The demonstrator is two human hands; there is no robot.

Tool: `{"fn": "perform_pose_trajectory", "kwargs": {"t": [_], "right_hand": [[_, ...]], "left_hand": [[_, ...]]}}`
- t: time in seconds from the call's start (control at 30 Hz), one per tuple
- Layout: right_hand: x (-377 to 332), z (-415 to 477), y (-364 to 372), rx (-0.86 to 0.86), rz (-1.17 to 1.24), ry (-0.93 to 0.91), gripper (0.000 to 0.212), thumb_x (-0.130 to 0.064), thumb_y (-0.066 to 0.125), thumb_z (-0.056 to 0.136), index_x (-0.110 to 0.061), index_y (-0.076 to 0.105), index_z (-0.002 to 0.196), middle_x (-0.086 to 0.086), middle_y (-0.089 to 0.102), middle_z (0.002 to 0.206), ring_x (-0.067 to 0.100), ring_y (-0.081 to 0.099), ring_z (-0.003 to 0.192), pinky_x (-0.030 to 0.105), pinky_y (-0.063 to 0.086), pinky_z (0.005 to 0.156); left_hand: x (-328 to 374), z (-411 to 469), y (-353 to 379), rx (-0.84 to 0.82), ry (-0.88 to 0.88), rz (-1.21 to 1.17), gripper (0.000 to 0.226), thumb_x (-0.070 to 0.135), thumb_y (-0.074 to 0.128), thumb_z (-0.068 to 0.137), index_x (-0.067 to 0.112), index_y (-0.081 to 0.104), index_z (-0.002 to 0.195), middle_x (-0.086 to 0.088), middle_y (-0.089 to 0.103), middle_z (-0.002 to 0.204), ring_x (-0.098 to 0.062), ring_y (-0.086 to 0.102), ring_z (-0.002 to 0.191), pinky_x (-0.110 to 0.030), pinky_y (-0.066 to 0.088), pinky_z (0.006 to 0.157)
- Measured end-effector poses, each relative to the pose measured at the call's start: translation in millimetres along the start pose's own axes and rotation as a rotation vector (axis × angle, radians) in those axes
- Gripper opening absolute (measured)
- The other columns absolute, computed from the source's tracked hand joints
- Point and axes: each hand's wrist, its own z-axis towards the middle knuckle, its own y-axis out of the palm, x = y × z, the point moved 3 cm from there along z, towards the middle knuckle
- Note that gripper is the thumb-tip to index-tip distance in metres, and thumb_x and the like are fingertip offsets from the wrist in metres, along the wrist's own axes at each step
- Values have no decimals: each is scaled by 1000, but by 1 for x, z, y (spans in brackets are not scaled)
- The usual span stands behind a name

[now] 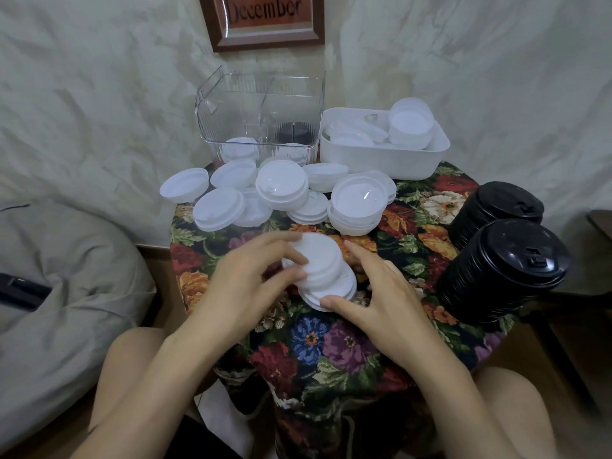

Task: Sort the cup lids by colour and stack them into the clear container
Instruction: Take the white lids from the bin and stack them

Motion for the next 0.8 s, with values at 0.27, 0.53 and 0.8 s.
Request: {"fn": "perform_pose_trajectory", "kwargs": {"t": [0.27, 0.53, 0.8], "right_hand": [[1, -3, 1, -17, 14, -37, 82, -71, 69, 81, -45, 38, 152, -38, 38, 138, -7, 29, 134, 23, 29, 101], [3, -1, -1, 2, 24, -34, 75, -67, 67, 86, -39, 43, 151, -27, 45, 148, -3, 34, 138, 29, 36, 111], [1, -2, -2, -31, -8, -24, 79, -64, 68, 86, -37, 40, 155, -29, 42, 143, -9, 29, 132, 20, 28, 104]], "left_hand": [[10, -1, 8, -186, 44, 59, 14, 44, 66, 92, 36, 72, 102, 28, 59, 138, 7, 53, 128, -42, 48, 104], [7, -5, 7, -193, -67, 105, 61, 52, 71, 89, 40, 53, 146, 32, 49, 144, 10, 44, 136, -12, 36, 107], [5, -4, 8, -196, -71, 149, 62, 58, 71, 85, 42, 56, 144, 31, 55, 138, 5, 50, 132, -25, 45, 106]]}}
